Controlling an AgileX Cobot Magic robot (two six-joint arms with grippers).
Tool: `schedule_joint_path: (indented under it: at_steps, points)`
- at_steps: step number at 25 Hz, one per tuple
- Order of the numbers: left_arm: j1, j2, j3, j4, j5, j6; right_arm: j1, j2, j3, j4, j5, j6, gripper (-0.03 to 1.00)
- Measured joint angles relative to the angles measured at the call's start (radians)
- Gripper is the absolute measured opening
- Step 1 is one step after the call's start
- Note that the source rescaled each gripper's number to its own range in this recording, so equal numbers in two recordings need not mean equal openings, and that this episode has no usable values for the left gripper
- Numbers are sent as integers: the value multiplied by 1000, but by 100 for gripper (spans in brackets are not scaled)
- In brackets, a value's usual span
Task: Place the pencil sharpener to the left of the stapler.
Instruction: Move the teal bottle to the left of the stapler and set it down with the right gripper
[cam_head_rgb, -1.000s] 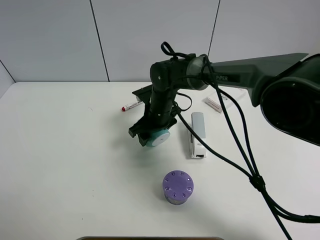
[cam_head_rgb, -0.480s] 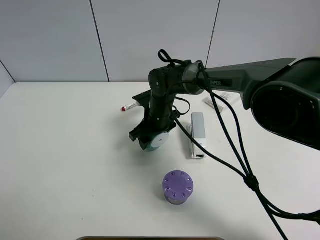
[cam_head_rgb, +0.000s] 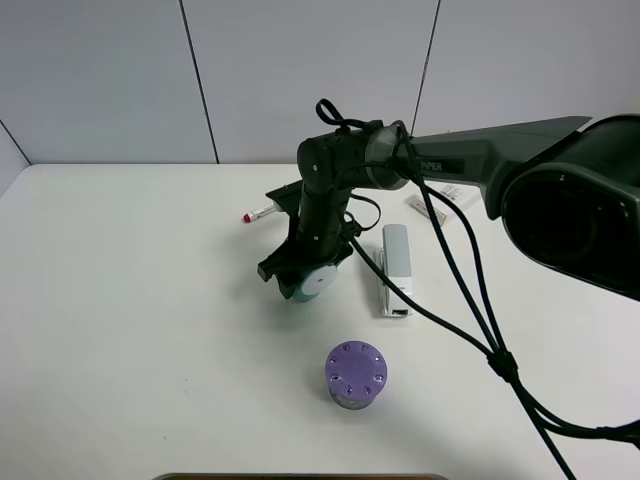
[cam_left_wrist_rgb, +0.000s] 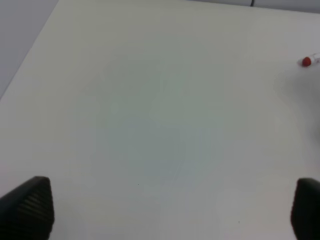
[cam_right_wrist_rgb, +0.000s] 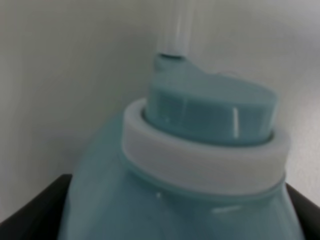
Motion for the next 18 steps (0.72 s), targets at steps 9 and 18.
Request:
schedule_joint_path:
  at_steps: [9,18]
  points:
    - [0,0,0,0,0,0,0,6,0,0,-4,6,79]
    - [0,0,0,0,0,0,0,-14,1,0,5,7,79]
